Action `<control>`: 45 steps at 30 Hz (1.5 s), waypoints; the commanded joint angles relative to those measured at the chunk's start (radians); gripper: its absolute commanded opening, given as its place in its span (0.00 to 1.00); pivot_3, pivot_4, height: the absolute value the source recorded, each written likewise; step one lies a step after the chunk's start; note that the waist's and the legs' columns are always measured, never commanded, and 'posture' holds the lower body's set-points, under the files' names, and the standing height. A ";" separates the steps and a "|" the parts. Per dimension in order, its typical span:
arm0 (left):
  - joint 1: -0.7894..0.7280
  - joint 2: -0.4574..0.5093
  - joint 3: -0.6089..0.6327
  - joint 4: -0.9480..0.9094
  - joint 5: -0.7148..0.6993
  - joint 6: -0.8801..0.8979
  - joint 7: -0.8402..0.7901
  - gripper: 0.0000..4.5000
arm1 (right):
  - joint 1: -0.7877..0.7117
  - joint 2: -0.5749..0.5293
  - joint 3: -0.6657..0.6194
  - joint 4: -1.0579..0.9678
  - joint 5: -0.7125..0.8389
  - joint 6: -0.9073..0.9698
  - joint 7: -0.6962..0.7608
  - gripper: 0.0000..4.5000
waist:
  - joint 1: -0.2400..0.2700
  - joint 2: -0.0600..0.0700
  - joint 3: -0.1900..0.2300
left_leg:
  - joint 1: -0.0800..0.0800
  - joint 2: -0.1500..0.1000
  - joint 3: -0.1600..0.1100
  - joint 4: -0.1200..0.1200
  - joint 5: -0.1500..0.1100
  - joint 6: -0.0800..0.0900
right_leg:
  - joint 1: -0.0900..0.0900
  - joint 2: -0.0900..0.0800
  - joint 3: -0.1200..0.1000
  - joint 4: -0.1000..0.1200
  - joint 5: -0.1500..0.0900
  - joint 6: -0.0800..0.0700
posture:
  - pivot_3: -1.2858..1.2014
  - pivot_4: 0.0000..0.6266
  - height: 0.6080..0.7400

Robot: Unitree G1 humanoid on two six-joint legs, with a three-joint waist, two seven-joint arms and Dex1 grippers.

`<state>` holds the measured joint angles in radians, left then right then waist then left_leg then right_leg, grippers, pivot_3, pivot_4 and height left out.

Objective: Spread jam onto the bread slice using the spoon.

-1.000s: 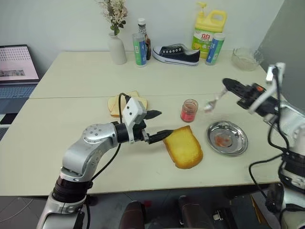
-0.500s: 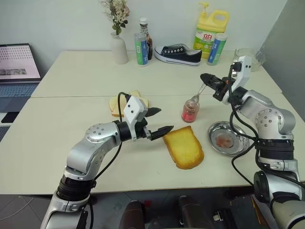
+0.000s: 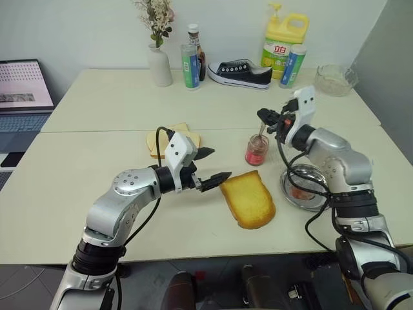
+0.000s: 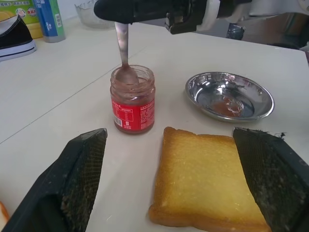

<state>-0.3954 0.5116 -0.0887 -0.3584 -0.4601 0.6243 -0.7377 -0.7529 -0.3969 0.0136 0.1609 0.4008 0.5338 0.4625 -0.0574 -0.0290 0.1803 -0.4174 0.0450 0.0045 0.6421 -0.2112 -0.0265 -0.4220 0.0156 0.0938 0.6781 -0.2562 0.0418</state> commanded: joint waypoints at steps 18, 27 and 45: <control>0.015 0.036 0.045 -0.084 -0.018 0.008 0.026 0.96 | 0.036 0.034 0.028 0.062 -0.179 -0.159 0.060 0.01 | 0.000 0.000 0.000 | 0.000 0.000 0.000 0.000 0.000 0.000 | 0.000 0.000 0.000 0.000 0.000 0.000 | 0.52 0.24 1.00; 0.004 0.033 0.035 -0.071 -0.010 -0.002 0.024 0.96 | 0.065 0.095 -0.056 -0.033 -0.082 -0.005 0.016 0.01 | 0.000 0.000 0.000 | 0.000 0.000 -0.001 0.000 0.000 0.000 | 0.000 0.000 0.000 0.000 0.000 0.000 | 0.52 0.24 1.00; -0.031 0.026 0.017 -0.016 0.013 -0.037 0.012 0.96 | -0.003 0.224 -0.399 -0.086 0.257 0.294 -0.208 0.01 | -0.002 0.000 0.000 | 0.000 0.000 -0.001 -0.001 0.000 0.000 | 0.000 0.000 -0.001 0.000 0.000 0.000 | 0.52 0.24 1.00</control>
<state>-0.4038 0.5420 -0.0748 -0.3638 -0.4502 0.6073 -0.7180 -0.7296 -0.1796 -0.3480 0.1208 0.6015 0.8128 0.2713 -0.0590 -0.0288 0.1804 -0.4172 0.0453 0.0038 0.6407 -0.2112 -0.0265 -0.4223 0.0158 0.0931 0.6783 -0.2562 0.0416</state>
